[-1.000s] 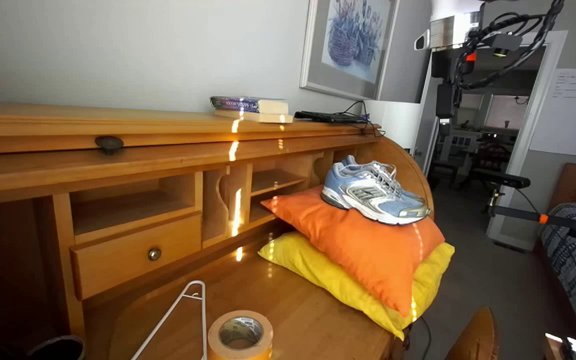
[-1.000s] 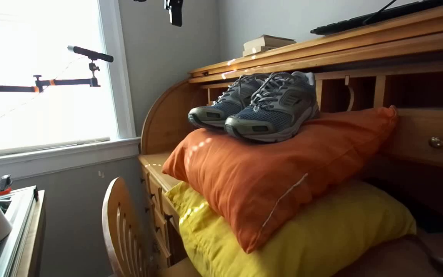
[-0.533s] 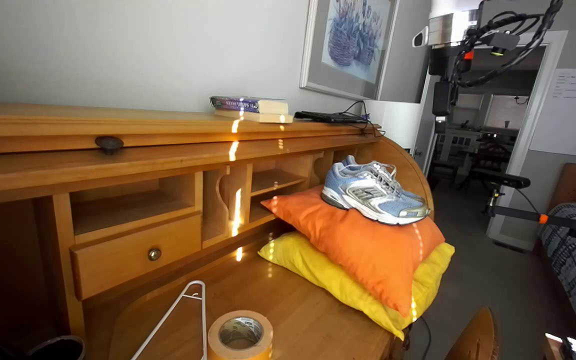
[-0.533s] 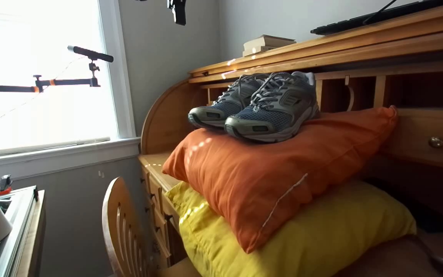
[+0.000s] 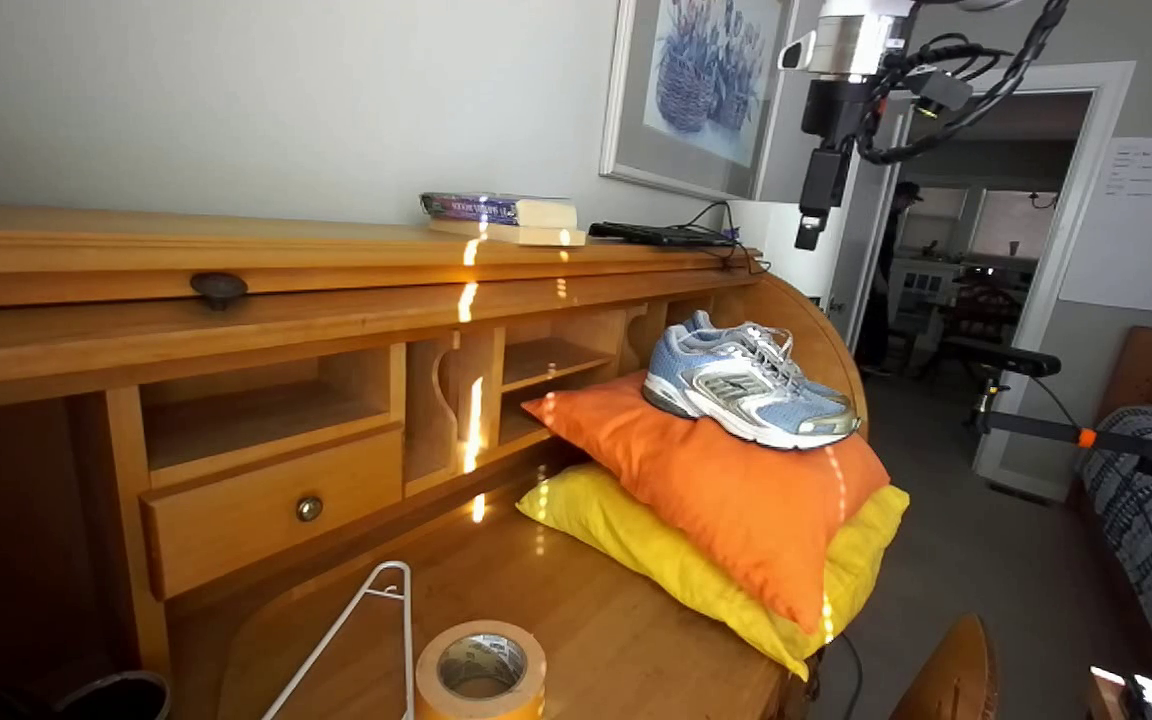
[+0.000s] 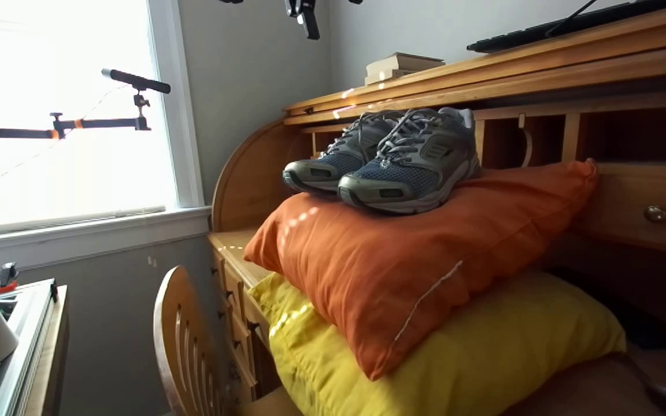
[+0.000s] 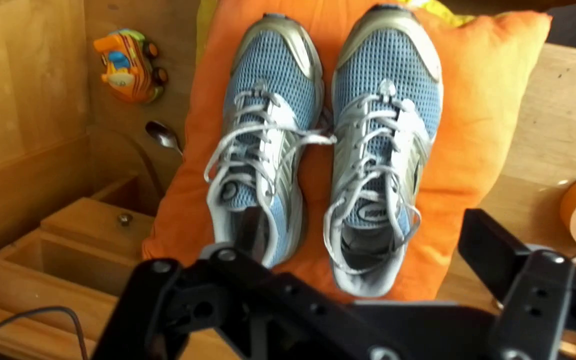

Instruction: Move the books to left then put the shoes on the top of the cabinet and push them backwards

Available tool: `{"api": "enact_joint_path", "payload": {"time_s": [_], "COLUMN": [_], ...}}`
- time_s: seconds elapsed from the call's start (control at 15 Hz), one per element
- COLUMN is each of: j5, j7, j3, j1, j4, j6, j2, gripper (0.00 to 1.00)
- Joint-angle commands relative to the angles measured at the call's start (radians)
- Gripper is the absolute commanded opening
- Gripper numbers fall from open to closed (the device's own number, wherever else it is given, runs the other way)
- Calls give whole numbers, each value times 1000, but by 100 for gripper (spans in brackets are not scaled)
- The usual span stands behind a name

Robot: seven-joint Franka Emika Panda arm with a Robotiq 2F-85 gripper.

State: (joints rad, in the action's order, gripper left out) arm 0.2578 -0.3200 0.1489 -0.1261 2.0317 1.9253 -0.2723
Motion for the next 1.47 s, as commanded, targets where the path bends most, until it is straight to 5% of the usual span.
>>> {"api": "enact_joint_path", "payload": {"time_s": [0.0,0.33,0.73,1.2,1.4], "j5": [-89,-225,-198,-247,-280], "j7": [-93,-235,-209,-163,-165], "j3": [28,31,15,23,23], "j1": [29,48,36,33,32], "j4": [-55,-70,-65,-57,-52], "j6": [122,320,310,554,632], "j2": [74,132,124,159,188], "gripper": [100,100,100,100,66]}}
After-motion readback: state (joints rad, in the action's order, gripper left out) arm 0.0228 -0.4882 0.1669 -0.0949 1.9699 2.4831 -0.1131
